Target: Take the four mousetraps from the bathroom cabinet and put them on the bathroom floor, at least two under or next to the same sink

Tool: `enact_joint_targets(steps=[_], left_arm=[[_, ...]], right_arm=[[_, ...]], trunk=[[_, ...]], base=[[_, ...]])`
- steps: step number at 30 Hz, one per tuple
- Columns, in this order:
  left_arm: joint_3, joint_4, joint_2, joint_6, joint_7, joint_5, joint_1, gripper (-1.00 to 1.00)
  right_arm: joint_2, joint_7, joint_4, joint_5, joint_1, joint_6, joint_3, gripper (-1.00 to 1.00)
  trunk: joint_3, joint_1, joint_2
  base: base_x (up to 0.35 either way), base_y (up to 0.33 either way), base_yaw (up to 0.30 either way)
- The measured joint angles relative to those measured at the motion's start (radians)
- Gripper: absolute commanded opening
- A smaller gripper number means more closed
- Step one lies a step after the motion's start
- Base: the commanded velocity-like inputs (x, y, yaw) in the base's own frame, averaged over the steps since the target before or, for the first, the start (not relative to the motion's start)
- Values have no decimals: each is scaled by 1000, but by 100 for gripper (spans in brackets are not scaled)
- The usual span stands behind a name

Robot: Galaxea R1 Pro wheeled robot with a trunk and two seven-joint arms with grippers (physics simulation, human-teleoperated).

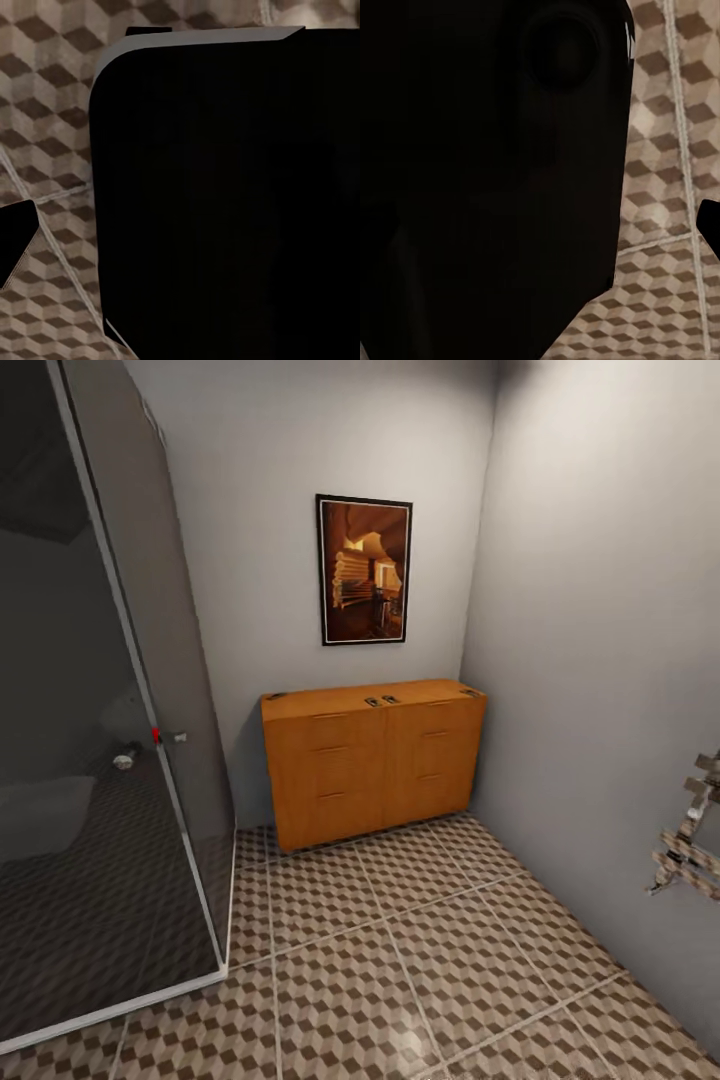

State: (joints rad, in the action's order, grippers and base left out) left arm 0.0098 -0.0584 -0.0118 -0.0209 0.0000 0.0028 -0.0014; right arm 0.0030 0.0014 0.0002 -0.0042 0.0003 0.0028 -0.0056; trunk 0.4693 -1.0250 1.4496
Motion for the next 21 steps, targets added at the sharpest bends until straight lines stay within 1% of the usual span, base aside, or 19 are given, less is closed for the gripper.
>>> enact_joint_targets(steps=[9, 12, 16, 21], left_arm=[[0, 0, 0, 0, 0, 0, 0, 100], [0, 0, 0, 0, 0, 0, 0, 100], [0, 0, 0, 0, 0, 0, 0, 100], [-1, 0, 0, 1, 0, 1, 0, 100]], right_arm=[[0, 0, 0, 0, 0, 0, 0, 100], [0, 0, 0, 0, 0, 0, 0, 100], [0, 0, 0, 0, 0, 1, 0, 100], [0, 0, 0, 0, 0, 2, 0, 100]], trunk=[[0, 0, 0], [0, 0, 0], [0, 0, 0], [0, 0, 0]], base=[[0, 0, -283], [8, 0, -226], [98, -34, -109], [219, -86, -41]])
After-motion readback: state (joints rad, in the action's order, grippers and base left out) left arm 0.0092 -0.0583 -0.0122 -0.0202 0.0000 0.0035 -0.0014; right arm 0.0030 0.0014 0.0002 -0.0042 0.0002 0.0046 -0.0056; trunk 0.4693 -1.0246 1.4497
